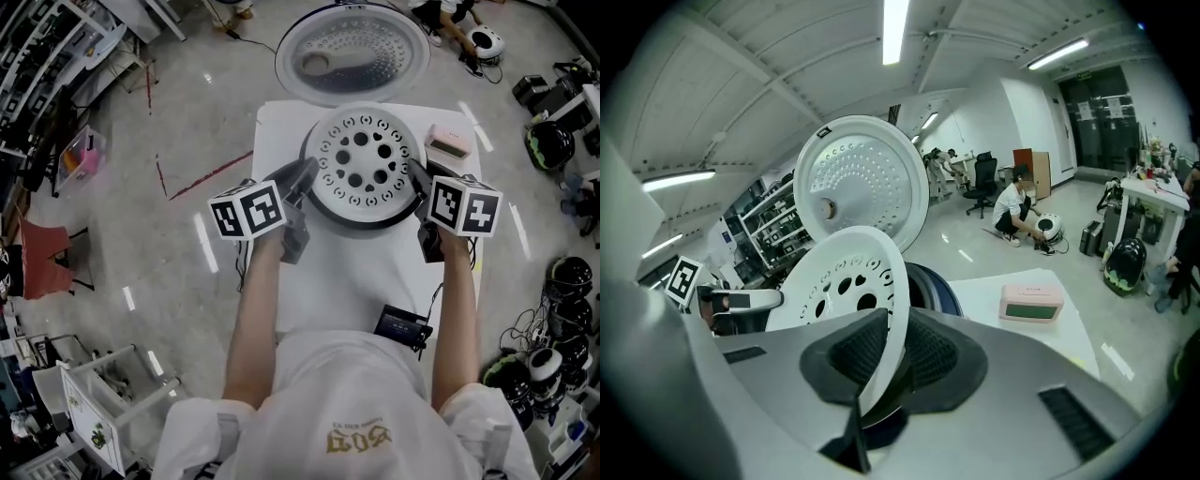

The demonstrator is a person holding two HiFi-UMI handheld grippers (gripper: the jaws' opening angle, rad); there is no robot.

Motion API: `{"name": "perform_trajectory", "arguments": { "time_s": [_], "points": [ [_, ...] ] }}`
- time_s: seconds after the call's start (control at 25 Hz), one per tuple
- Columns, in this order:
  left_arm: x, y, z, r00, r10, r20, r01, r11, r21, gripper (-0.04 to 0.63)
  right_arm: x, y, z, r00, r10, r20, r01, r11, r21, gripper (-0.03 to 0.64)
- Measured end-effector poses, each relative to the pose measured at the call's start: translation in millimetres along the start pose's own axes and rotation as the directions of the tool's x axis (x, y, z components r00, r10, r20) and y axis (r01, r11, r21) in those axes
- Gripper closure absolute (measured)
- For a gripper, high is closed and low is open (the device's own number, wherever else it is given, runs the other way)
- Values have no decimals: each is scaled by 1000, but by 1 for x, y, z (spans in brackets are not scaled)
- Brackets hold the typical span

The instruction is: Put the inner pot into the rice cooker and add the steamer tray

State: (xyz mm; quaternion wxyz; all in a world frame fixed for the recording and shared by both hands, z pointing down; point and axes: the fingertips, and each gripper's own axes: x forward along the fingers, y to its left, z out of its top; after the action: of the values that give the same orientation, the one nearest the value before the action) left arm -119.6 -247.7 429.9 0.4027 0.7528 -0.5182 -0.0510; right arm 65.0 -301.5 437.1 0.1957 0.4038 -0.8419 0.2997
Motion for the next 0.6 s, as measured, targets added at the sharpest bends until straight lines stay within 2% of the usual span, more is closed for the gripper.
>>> {"name": "perform_trajectory", "arguments": {
  "time_s": [0.28,0.4,0.6],
  "points": [
    [7,8,-5,998,44,-35,-41,997,69,522,11,-1,-3,998,-70,-7,69,991,-111,526],
    [9,9,-10,995,75,-65,-66,990,128,508,12,-5,-5,994,-106,-4,104,982,-159,498],
    [12,9,-19,990,110,-94,-91,979,185,479,12,-8,-3,992,-125,19,126,973,-191,472]
  ]
}}
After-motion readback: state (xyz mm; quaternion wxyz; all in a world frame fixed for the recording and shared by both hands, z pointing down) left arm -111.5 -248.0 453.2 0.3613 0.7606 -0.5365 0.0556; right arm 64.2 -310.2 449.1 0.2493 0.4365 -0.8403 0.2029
